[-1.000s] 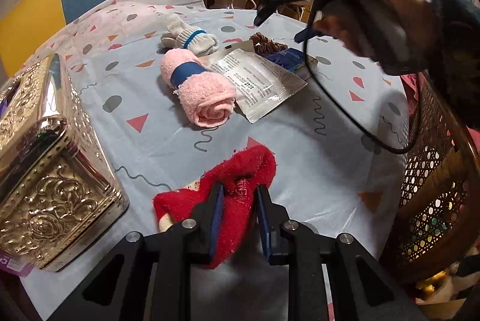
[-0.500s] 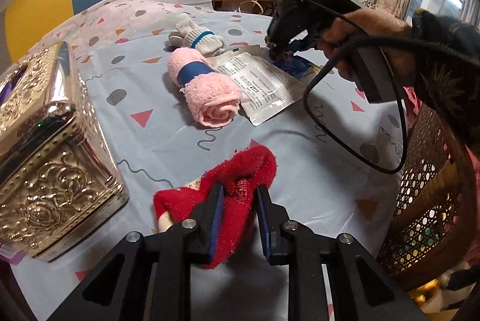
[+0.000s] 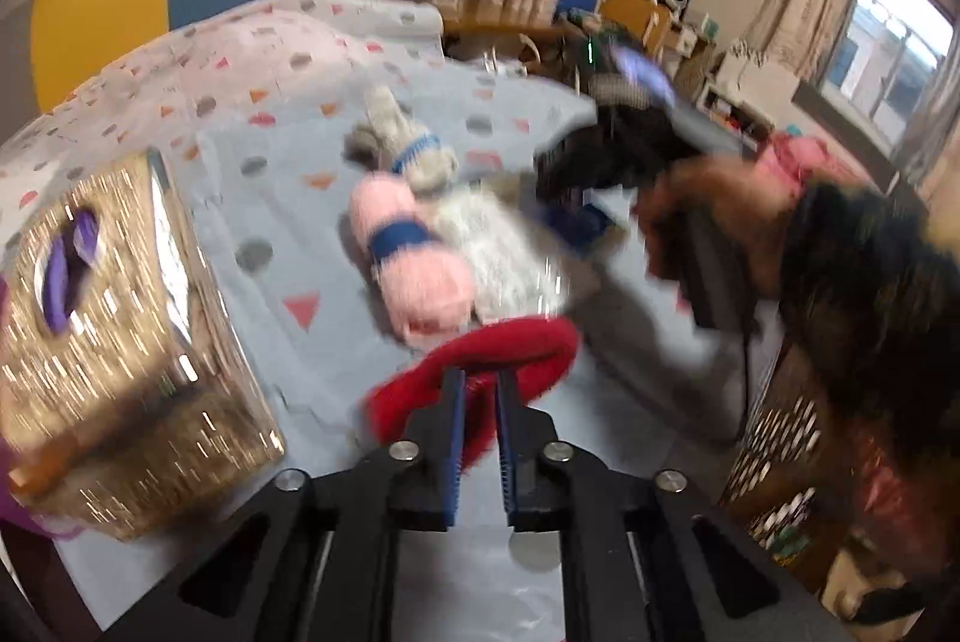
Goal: Organize soft objects
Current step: 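Carry the red item into the gold tray and open the left tool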
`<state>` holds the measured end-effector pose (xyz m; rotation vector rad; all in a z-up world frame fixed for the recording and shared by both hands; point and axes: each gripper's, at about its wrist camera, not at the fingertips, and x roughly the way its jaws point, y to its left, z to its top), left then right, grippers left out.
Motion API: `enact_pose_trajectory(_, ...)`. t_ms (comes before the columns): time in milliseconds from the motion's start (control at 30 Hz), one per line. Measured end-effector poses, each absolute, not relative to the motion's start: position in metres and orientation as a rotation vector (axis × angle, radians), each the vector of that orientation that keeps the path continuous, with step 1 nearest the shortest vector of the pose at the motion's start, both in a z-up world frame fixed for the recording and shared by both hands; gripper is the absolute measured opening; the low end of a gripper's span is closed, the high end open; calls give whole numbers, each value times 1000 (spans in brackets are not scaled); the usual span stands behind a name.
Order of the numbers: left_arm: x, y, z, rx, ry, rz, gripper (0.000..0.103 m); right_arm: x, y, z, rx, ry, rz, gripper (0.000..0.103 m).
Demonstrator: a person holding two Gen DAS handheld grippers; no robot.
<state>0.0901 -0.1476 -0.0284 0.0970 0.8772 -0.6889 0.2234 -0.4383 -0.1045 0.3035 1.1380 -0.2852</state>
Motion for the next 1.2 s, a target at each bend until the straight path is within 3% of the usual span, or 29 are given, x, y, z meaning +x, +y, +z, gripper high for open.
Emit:
enact_pose_trajectory(200,108,-143,17,28,822,-691,5,221,-430,-102,245,1142,-284,16)
enact_pose_trajectory(433,114,-161,6,143,888,-744,7,223,-423,-101,251,1144,-283,16)
enact_pose_trajectory(467,112,-167,-2,191,912,-754,15,222,-423,-101,253,1144,-283,16)
enact_pose_trajectory(500,110,-172,-8,233,922,-751,31,226,-425,-103,257,1144,-283,16)
enact_pose_trajectory(567,107,-183,-23,335,930,-751,46,226,-429,-103,270,1145,-280,16)
enact_pose_trajectory(733,111,-204,-57,532,949,-739,47,230,-434,-105,270,1155,-273,17)
enact_pose_trajectory(833,118,-214,-73,606,956,-738,54,231,-435,-105,277,1157,-271,17)
enact_pose_trajectory(933,128,-219,-79,600,965,-748,54,231,-437,-105,285,1160,-268,17)
enact_pose_trajectory(1000,131,-220,-82,569,995,-776,36,233,-438,-105,283,1161,-268,17)
enact_pose_trajectory(1067,127,-215,-83,536,1001,-782,27,235,-438,-105,279,1162,-268,17)
enact_pose_trajectory(1200,113,-193,-82,439,1013,-787,22,238,-437,-106,261,1163,-269,17)
